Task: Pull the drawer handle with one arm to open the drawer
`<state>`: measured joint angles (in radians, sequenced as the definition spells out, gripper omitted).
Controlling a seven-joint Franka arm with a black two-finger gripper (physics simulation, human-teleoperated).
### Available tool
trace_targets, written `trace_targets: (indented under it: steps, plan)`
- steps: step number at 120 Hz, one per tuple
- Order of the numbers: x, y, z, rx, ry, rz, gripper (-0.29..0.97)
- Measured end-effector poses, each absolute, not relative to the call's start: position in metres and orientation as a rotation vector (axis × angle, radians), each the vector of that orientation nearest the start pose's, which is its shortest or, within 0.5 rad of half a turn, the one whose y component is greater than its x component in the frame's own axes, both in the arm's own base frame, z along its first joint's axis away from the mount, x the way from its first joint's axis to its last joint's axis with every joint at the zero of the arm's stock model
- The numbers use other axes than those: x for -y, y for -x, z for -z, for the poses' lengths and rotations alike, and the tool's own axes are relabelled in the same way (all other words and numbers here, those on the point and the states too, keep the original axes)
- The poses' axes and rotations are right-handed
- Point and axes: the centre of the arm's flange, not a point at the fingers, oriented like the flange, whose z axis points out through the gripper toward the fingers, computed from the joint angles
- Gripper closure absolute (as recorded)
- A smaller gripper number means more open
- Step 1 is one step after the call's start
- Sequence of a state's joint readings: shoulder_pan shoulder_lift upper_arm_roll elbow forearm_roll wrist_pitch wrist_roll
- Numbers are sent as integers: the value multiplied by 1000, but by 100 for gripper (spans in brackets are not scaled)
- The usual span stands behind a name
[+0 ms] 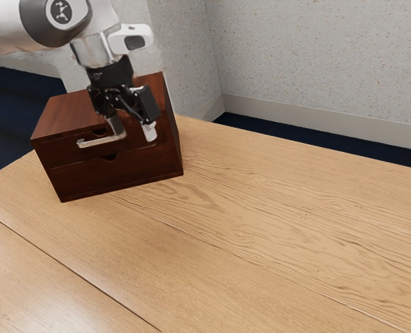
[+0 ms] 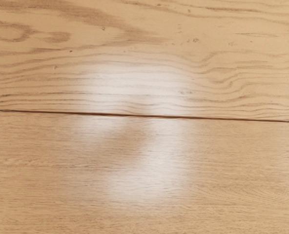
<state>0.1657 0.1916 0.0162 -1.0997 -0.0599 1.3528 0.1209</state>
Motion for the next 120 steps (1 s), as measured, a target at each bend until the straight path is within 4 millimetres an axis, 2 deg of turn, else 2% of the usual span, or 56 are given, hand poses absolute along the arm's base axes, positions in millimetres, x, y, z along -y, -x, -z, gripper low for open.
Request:
trace_targets:
  steps: [10,18,30,39,52,62,69,82,99,120]
  plan:
    - [-101,-569,-726,44,3171,184,0]
    - [-107,-568,-729,-61,3163,220,0]
    - [-92,-570,-725,-340,3160,202,0]
    - [-108,-566,-718,-453,3150,149,0]
    - [-122,-563,-698,-631,3088,15,0]
    - [-129,-565,-666,-767,3032,-99,0]
    - [-145,-564,-649,-827,3004,-138,0]
    - [-169,-564,-639,-924,2959,-121,0]
    - [-186,-569,-631,-1052,2933,-50,0]
    - [-211,-594,-603,-1163,2887,-28,0]
